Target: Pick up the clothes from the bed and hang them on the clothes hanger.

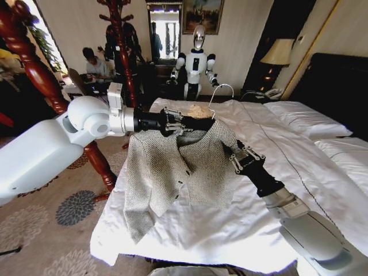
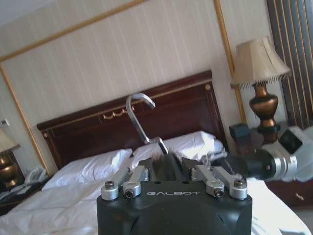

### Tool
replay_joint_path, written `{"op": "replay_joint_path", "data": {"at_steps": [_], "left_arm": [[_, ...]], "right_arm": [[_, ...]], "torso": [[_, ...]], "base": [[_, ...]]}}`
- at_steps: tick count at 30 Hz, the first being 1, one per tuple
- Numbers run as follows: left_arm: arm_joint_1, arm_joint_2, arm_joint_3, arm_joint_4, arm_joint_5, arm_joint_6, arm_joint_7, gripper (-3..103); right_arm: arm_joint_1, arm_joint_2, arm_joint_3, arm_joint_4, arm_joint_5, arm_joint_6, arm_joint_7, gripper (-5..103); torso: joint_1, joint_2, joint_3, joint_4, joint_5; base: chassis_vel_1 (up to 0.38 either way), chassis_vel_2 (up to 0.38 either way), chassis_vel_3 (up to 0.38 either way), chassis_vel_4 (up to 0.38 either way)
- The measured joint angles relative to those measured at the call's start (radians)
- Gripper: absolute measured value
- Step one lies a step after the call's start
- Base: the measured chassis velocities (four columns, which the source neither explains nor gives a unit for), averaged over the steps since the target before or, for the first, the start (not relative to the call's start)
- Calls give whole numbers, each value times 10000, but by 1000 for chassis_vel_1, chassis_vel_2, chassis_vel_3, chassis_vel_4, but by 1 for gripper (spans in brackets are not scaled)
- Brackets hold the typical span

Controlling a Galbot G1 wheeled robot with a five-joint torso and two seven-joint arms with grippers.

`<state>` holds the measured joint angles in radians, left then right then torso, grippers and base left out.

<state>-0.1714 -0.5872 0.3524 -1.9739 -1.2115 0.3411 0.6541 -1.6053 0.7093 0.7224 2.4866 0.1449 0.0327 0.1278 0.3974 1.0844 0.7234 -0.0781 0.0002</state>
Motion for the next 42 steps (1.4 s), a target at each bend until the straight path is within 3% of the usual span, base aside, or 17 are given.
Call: {"op": "replay_joint_path", "data": {"at_steps": [1,6,7,10,11,13,14,16,19,21,26,36,42], "left_arm": [[0,0,0,0,0,0,0,37],[373,580,-1007,-284,-886,-234,-184,58],[373,580,-1007,-284,-886,-234,-184,58],[1218,1390,-2021,-530,-912,-243,-57,75],[1218,1390,-2021,-530,-912,-243,-57,75],[2501,2301,-3081,-748,-592,-178,682,85],[2501,2301,-3081,-748,-592,-178,682,85],[3422,3098,-3639,-939,-163,-286,1849,96],[4222,3544,-4187,-1106,702,-368,2816,100],[4342,3572,-4240,-1146,1081,-369,2837,100],[4390,3370,-4140,-1226,1970,-276,2146,100],[3538,2858,-3433,-930,1800,-47,1770,100],[3564,2921,-3360,-725,1875,-31,1976,100]], "right_arm": [[0,0,0,0,0,0,0,23],[-18,16,-28,-120,-118,6,-7,23],[-18,16,-28,-120,-118,6,-7,23],[61,-36,-64,-198,-122,6,-9,23],[61,-36,-64,-198,-122,6,-9,23],[116,-112,-67,-325,-122,6,-10,23],[116,-112,-67,-325,-122,6,-10,23],[172,-132,-65,-396,-122,5,-10,23],[271,-124,-95,-396,-105,-25,-10,23],[278,-120,-112,-367,-96,-35,-10,23],[234,-145,-109,-181,-72,-55,-11,23],[239,-223,-19,39,86,-49,1,23],[353,-273,-48,22,155,-49,1,23]], "torso": [[0,0,0,0,0],[0,1,0,0,0],[0,1,0,0,0],[0,2,-1,-3,-1],[0,2,-1,-3,-1],[-1,2,-1,8,-8],[-1,2,-1,8,-8],[-1,2,-1,4,-5],[-3,3,-2,2,0],[-3,3,-1,-2,0],[-2,3,-2,-2,0],[-1,2,-1,-3,-1],[-1,2,-1,3,-1]], "base": [[0,0,0,0],[0,0,0,0],[0,0,0,0],[0,0,0,0],[0,0,0,0],[0,0,0,0],[0,0,0,0],[0,0,0,0],[0,0,0,0],[0,0,0,0],[0,0,0,0],[0,0,0,0],[0,0,0,0]]}}
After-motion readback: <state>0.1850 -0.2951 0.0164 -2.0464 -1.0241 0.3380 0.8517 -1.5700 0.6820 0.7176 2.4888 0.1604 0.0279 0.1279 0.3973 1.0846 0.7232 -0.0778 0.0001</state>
